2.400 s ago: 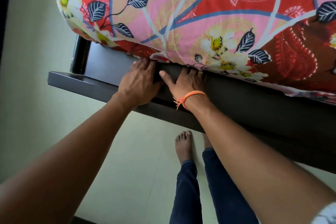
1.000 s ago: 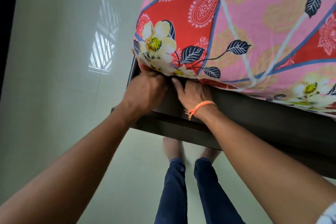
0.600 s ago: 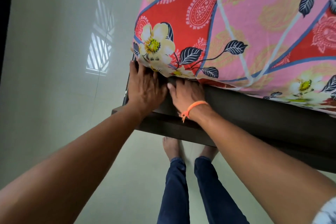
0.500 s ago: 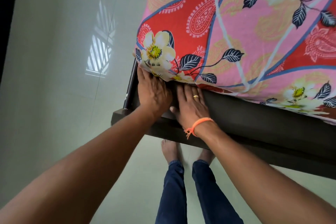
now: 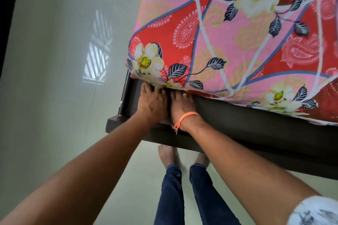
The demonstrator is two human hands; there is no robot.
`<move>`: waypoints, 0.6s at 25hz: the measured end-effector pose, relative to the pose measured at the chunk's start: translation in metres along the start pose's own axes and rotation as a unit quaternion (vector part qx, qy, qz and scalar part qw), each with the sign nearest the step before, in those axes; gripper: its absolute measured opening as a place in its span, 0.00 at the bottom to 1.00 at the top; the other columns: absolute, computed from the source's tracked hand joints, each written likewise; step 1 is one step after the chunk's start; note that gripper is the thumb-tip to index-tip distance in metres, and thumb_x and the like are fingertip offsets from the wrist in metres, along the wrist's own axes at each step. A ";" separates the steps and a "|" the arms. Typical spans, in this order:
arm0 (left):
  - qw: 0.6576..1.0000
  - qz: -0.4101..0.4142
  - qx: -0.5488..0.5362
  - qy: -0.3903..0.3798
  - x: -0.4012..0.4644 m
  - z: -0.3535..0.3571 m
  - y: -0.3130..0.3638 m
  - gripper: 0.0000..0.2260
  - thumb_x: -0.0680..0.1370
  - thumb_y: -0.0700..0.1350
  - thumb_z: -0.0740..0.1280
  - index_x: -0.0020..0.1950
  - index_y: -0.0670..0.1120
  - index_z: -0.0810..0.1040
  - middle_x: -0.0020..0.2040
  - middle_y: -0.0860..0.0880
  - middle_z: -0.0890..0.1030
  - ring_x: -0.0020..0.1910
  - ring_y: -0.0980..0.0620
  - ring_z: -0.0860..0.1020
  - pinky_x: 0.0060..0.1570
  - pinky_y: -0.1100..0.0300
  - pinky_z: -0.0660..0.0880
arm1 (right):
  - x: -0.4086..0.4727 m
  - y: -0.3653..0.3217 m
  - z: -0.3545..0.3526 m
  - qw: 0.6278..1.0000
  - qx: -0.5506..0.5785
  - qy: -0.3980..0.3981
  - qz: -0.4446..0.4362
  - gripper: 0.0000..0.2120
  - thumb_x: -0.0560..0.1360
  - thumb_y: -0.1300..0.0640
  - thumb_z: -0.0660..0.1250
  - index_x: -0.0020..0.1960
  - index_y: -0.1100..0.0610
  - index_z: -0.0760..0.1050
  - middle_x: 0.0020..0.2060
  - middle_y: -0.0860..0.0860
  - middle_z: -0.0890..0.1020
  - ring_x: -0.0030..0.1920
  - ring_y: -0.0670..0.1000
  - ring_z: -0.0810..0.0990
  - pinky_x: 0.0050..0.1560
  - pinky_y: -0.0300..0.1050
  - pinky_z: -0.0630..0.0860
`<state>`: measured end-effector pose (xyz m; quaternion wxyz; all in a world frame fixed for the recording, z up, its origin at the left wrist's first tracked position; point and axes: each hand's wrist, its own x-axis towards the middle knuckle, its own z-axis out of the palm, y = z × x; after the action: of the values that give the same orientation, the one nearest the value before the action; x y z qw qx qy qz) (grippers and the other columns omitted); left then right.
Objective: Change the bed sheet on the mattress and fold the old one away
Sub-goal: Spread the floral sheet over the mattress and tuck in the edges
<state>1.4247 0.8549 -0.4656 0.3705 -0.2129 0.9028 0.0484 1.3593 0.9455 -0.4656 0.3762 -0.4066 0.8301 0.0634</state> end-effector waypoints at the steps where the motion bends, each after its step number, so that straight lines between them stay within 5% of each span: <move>1: 0.999 0.021 -0.048 0.008 -0.013 -0.013 0.006 0.22 0.80 0.49 0.57 0.73 0.45 0.67 0.70 0.38 0.71 0.68 0.32 0.69 0.63 0.43 0.69 | -0.017 0.004 -0.012 0.999 0.020 -0.042 -0.020 0.24 0.80 0.53 0.57 0.73 0.61 0.62 0.69 0.53 0.69 0.72 0.57 0.65 0.72 0.52 0.59; 2: 0.991 0.020 -0.126 0.048 -0.027 -0.026 0.010 0.17 0.79 0.48 0.58 0.67 0.47 0.73 0.63 0.41 0.78 0.61 0.35 0.76 0.54 0.47 0.74 | -0.033 0.009 -0.024 0.995 0.068 -0.065 -0.030 0.20 0.80 0.54 0.59 0.69 0.61 0.69 0.62 0.53 0.75 0.68 0.56 0.71 0.68 0.51 0.64; 3: 0.969 -0.002 -0.223 0.108 -0.041 -0.036 0.015 0.13 0.79 0.49 0.60 0.60 0.48 0.77 0.56 0.44 0.82 0.54 0.38 0.80 0.46 0.49 0.75 | -0.051 0.013 -0.033 0.990 0.138 -0.003 -0.036 0.14 0.78 0.55 0.62 0.60 0.58 0.76 0.55 0.55 0.81 0.60 0.58 0.78 0.60 0.50 0.72; 4: 0.924 -0.043 -0.347 0.155 -0.053 -0.044 0.019 0.12 0.78 0.53 0.62 0.55 0.49 0.79 0.51 0.47 0.84 0.50 0.41 0.82 0.43 0.51 0.76 | -0.066 0.018 -0.039 0.977 0.200 0.073 -0.028 0.08 0.77 0.55 0.64 0.52 0.56 0.79 0.48 0.55 0.83 0.51 0.59 0.81 0.50 0.50 0.76; 5: 0.832 -0.091 -0.521 0.167 -0.061 -0.054 0.026 0.14 0.77 0.57 0.65 0.53 0.49 0.81 0.48 0.50 0.85 0.48 0.45 0.83 0.45 0.51 0.79 | -0.076 0.022 -0.045 0.940 0.302 0.156 0.024 0.06 0.76 0.56 0.64 0.46 0.55 0.79 0.43 0.54 0.84 0.46 0.58 0.82 0.44 0.48 0.77; 6: 0.698 -0.124 -0.694 0.125 -0.063 -0.063 0.034 0.16 0.77 0.60 0.66 0.53 0.49 0.82 0.47 0.52 0.85 0.49 0.48 0.83 0.48 0.48 0.80 | -0.080 0.028 -0.052 0.854 0.467 0.200 0.109 0.05 0.76 0.58 0.64 0.44 0.55 0.78 0.43 0.54 0.84 0.45 0.55 0.82 0.44 0.47 0.78; 9: 0.311 -0.109 -0.944 -0.004 -0.049 -0.085 0.044 0.25 0.79 0.65 0.60 0.65 0.48 0.78 0.57 0.49 0.84 0.58 0.47 0.80 0.57 0.47 0.77 | -0.076 0.056 -0.065 0.439 0.845 0.121 0.281 0.11 0.78 0.60 0.57 0.53 0.63 0.75 0.54 0.62 0.80 0.56 0.60 0.79 0.57 0.54 0.77; 11: 0.126 -0.093 -0.988 0.003 -0.029 -0.092 0.036 0.37 0.73 0.75 0.54 0.68 0.51 0.76 0.64 0.43 0.80 0.64 0.38 0.77 0.62 0.35 0.71 | -0.073 0.077 -0.068 0.296 0.902 0.112 0.293 0.16 0.77 0.60 0.54 0.59 0.67 0.71 0.58 0.66 0.77 0.60 0.64 0.76 0.63 0.58 0.73; 13: 0.062 -0.127 -0.989 0.032 -0.015 -0.090 0.027 0.45 0.65 0.82 0.49 0.68 0.54 0.77 0.64 0.43 0.80 0.63 0.35 0.77 0.62 0.28 0.68 | -0.075 0.096 -0.066 0.239 0.916 0.135 0.292 0.18 0.76 0.61 0.52 0.64 0.65 0.68 0.56 0.66 0.76 0.62 0.66 0.75 0.65 0.61 0.71; 15: 0.076 -0.152 -0.983 0.069 -0.007 -0.081 0.030 0.48 0.64 0.83 0.44 0.68 0.54 0.77 0.62 0.44 0.81 0.61 0.36 0.79 0.61 0.31 0.71 | -0.078 0.109 -0.061 0.252 0.909 0.136 0.302 0.16 0.77 0.62 0.52 0.63 0.64 0.67 0.55 0.64 0.76 0.64 0.65 0.73 0.65 0.62 0.70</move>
<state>1.3641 0.8648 -0.4049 -0.2357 -0.5213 0.0141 0.8201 1.2759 1.0415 -0.3912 0.3322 0.4816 0.4411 -0.6806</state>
